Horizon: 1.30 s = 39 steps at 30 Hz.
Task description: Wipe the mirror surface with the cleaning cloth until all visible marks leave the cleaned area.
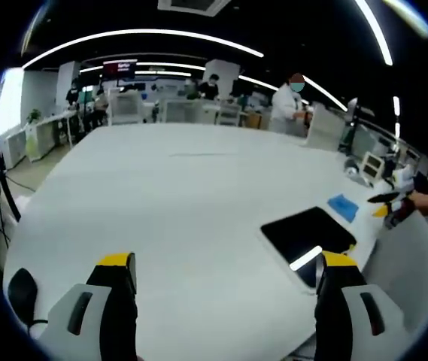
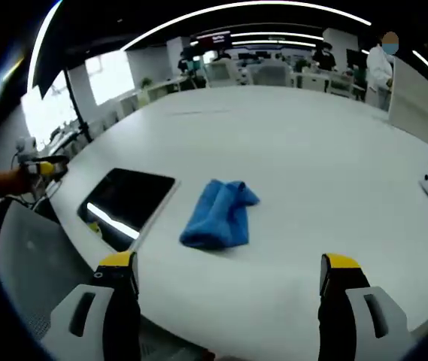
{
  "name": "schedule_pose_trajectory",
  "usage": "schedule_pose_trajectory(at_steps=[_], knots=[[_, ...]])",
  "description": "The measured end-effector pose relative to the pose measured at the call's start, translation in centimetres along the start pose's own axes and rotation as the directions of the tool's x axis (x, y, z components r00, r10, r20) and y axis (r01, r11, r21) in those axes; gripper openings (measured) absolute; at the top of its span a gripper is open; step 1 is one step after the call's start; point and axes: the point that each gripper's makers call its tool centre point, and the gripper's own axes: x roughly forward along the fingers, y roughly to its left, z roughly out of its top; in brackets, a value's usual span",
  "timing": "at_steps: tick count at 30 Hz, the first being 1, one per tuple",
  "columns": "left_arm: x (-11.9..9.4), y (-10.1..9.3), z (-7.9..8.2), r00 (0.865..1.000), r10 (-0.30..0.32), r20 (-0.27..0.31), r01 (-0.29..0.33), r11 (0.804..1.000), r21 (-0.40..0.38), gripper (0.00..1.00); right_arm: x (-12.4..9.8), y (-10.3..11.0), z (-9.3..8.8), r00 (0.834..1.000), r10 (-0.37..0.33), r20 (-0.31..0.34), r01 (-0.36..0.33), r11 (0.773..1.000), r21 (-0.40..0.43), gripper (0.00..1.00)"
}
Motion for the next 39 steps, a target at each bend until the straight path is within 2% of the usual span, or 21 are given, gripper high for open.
schedule_pose_trajectory(at_steps=[18,26,39], knots=[[-0.3,0.5,0.3,1.000,-0.003,0.012,0.003,1.000,-0.012,1.00,0.3,0.7,0.7,0.999,0.009,0.036,-0.009,1.000,0.006,1.00],[-0.8,0.5,-0.2,1.000,0.002,0.003,-0.002,1.000,-0.002,1.00,0.2,0.8,0.4,1.000,0.013,0.026,-0.013,1.000,0.001,1.00],[-1.2,1.0,0.0,1.000,0.010,0.003,-0.010,1.000,0.004,1.00,0.3,0.9,0.8,1.000,0.015,0.016,-0.015,1.000,-0.023,1.00]])
